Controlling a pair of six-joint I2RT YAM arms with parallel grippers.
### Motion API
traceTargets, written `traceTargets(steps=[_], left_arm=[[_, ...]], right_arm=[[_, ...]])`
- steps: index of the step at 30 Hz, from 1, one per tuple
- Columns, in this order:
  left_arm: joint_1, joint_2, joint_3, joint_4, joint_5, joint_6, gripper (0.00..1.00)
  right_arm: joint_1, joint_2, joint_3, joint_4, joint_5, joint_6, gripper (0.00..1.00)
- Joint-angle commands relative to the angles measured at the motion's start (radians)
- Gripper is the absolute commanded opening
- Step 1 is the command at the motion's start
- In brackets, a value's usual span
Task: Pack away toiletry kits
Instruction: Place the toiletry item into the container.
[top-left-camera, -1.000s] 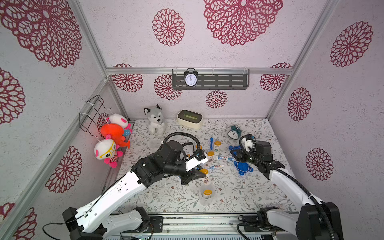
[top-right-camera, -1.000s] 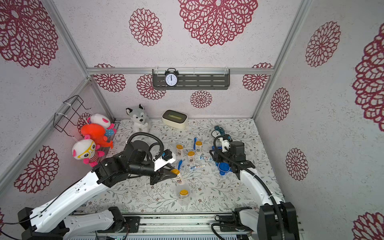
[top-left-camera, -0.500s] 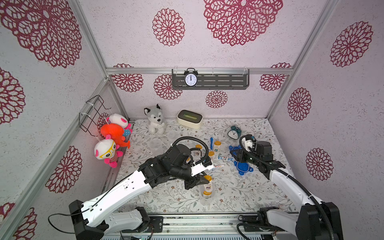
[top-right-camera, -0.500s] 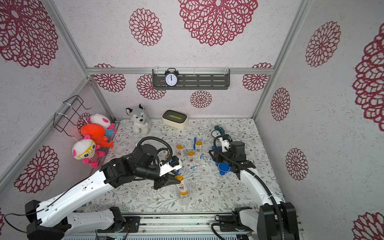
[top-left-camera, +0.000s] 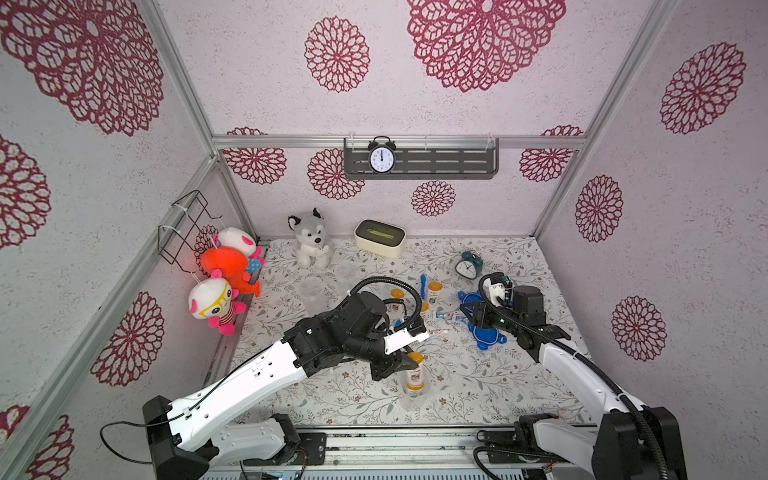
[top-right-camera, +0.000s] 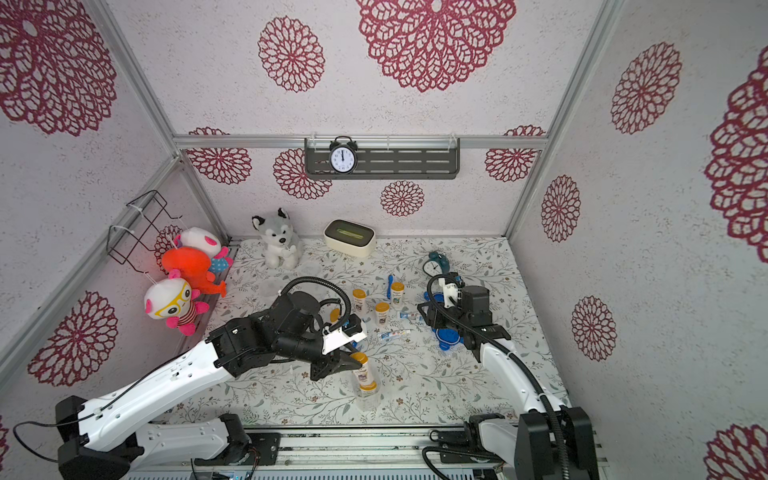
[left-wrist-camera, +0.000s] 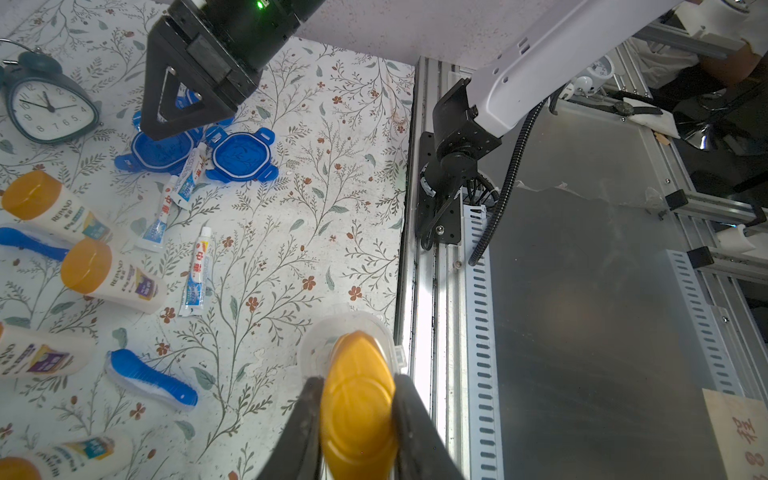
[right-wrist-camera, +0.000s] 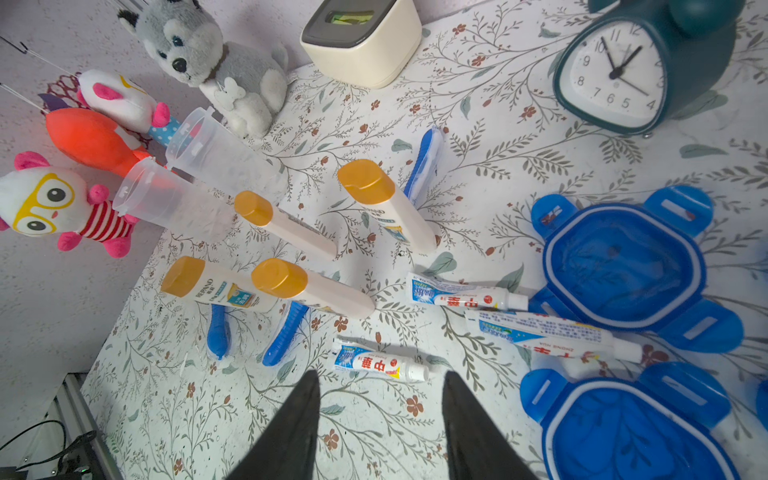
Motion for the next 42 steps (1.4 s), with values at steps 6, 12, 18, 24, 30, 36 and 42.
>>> traceTargets(steps=[6, 12, 18, 24, 30, 36, 42], left_arm=[[-0.014, 0.013, -0.019, 0.041, -0.093, -0.002, 0.17], [-0.017, 0.002, -0.042, 0.092, -0.147, -0.001, 0.17], [-0.020, 0.028, -0.042, 0.091, -0.127, 0.001, 0.18], [-0.033, 0.058, -0.033, 0.100, -0.170, 0.003, 0.18], [-0.060, 0.066, -0.028, 0.105, -0.209, 0.005, 0.18], [-0.087, 0.032, -0.030, 0.109, -0.220, 0.002, 0.18], [-0.122, 0.032, -0.054, 0.113, -0.259, 0.011, 0.18]], right_arm=[[-0.006, -0.026, -0.009, 0.024, -0.024, 0.009, 0.49], [-0.005, -0.030, -0.010, 0.024, -0.032, 0.003, 0.49], [-0.007, -0.035, -0.009, 0.023, -0.035, -0.006, 0.49], [-0.007, -0.041, -0.022, 0.050, -0.078, -0.008, 0.49], [-0.007, -0.043, -0.030, 0.066, -0.098, -0.019, 0.49], [-0.008, -0.031, -0.033, 0.075, -0.119, -0.020, 0.49], [-0.008, -0.030, -0.038, 0.090, -0.151, -0.020, 0.49]])
